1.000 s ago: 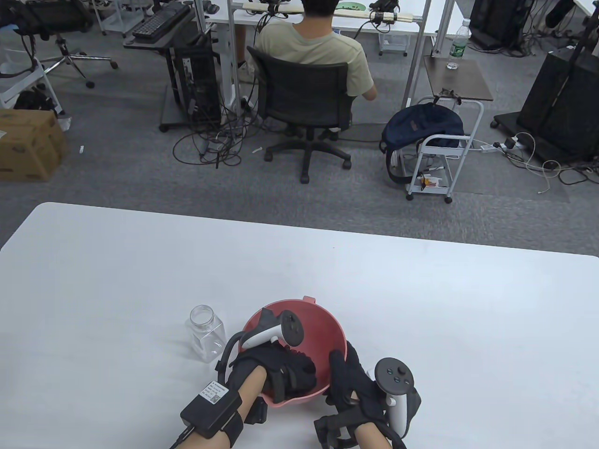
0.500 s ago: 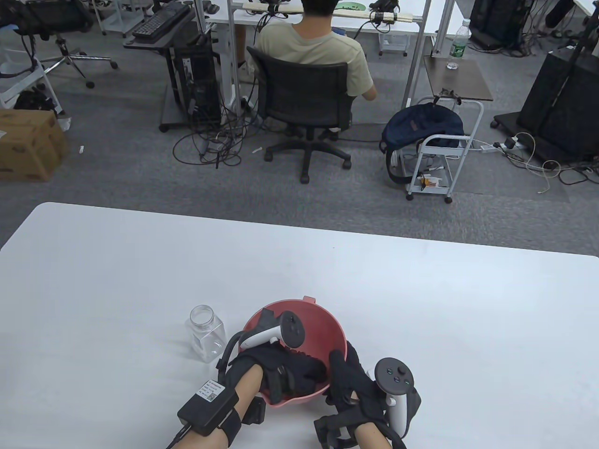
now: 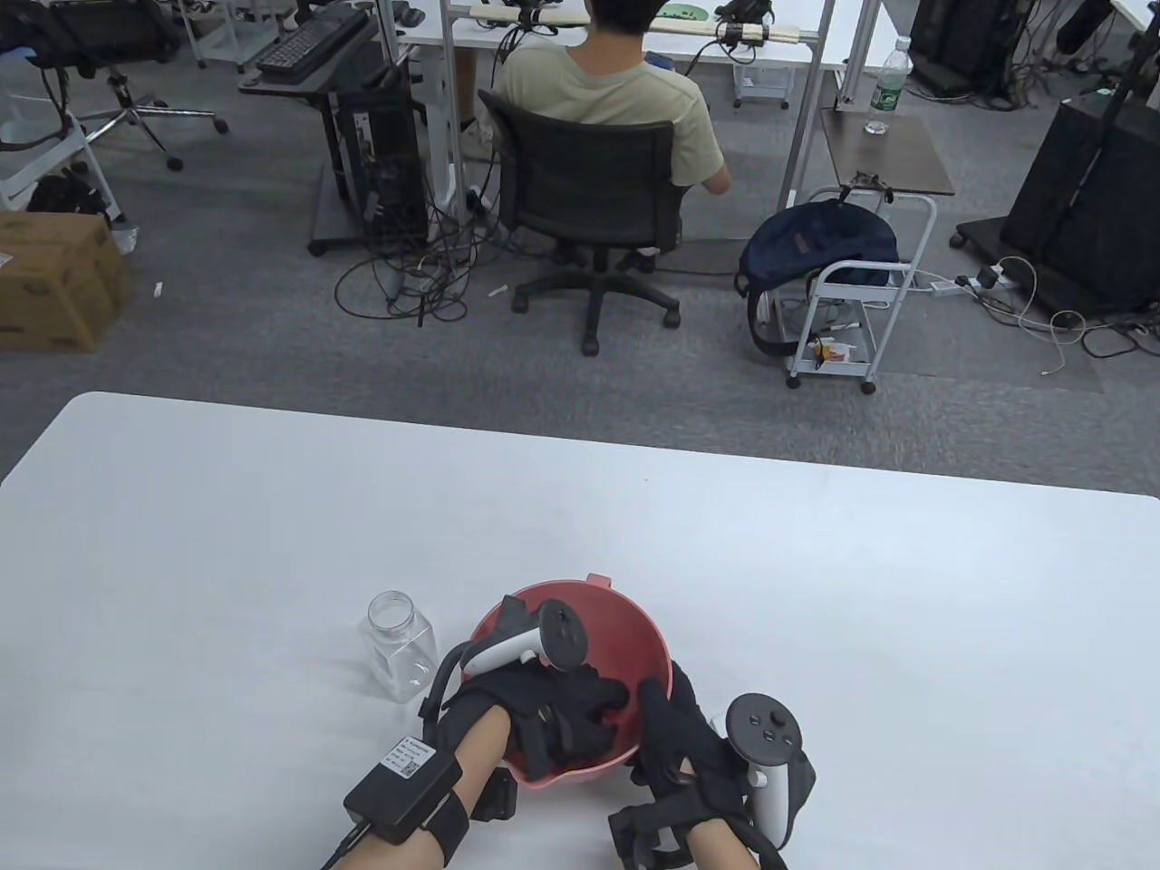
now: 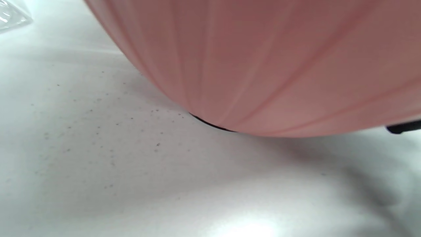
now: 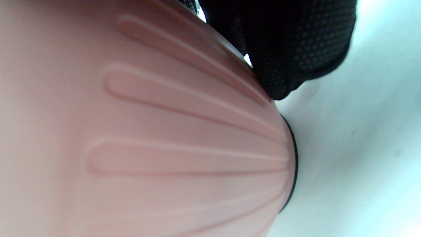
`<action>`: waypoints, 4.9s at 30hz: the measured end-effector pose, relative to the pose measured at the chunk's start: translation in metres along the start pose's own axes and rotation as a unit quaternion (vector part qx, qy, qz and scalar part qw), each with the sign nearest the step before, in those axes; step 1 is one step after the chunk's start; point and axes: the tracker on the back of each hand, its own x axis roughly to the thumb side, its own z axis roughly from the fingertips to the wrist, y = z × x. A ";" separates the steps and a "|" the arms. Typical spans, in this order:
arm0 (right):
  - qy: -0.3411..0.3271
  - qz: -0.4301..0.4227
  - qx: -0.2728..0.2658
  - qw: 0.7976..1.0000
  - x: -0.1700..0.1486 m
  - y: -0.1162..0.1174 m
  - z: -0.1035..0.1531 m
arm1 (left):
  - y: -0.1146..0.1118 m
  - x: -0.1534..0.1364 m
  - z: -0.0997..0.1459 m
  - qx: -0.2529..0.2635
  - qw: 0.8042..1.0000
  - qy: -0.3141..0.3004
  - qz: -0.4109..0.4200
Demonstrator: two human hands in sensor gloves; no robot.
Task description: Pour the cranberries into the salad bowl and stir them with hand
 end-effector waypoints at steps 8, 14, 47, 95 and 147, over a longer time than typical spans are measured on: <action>0.002 -0.004 -0.001 1.000 0.000 0.000 0.000 | 0.001 -0.003 -0.002 -0.011 1.000 0.005 0.010; 0.003 -0.004 -0.003 1.000 -0.001 0.000 0.001 | 0.003 -0.004 -0.003 -0.018 1.000 0.001 0.007; 0.008 0.002 -0.025 1.000 0.000 0.001 0.005 | 0.001 0.001 -0.005 -0.015 1.000 -0.010 -0.026; 0.005 -0.003 -0.018 1.000 0.000 0.001 0.004 | 0.002 -0.001 -0.004 -0.008 1.000 0.008 -0.007; 0.003 -0.003 -0.014 1.000 0.001 0.001 0.004 | 0.002 -0.002 -0.004 -0.010 1.000 -0.004 -0.012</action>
